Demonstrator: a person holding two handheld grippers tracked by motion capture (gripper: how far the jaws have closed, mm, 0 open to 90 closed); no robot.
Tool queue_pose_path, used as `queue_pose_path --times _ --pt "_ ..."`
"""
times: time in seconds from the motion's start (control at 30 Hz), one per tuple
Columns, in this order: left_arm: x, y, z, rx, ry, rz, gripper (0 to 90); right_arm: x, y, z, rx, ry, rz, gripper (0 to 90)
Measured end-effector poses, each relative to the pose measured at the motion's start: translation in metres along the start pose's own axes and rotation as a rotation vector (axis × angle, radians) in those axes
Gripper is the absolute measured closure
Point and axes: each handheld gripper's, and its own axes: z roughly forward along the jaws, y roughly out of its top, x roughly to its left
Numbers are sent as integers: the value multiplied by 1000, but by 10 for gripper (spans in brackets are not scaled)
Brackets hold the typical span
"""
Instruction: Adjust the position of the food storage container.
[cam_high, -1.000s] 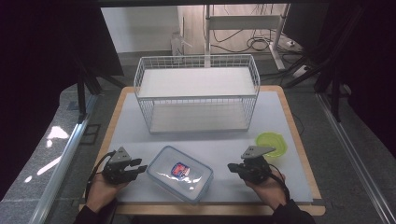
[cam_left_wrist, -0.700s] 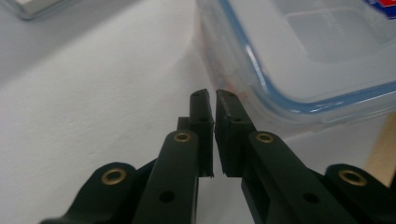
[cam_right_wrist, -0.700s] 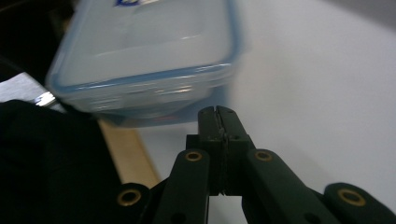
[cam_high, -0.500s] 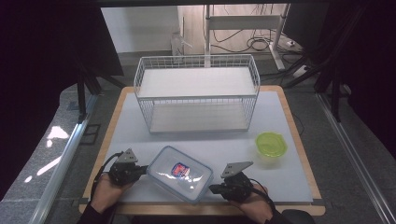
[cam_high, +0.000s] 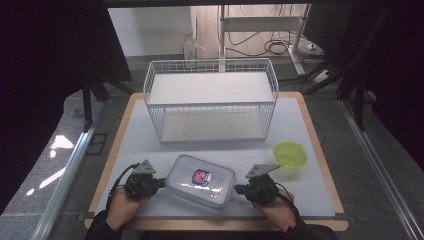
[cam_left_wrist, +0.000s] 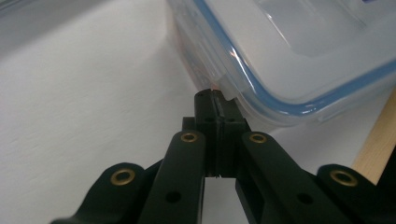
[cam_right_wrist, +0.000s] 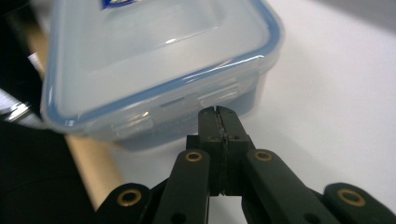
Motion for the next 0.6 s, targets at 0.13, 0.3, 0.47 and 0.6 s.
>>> queue_pose_path --times 0.13,0.3,0.47,0.6 --pt "-9 6 7 2 -20 13 900 -16 1 -2 -13 -52 25 899" --pt "-18 12 15 -3 -45 17 900 -32 2 -2 -23 -97 42 899" --pt "-21 15 19 -6 -43 24 900 -42 3 -3 -36 -109 56 899" --pt "-18 15 18 -9 -32 30 863 -42 4 -4 -30 -105 46 898"
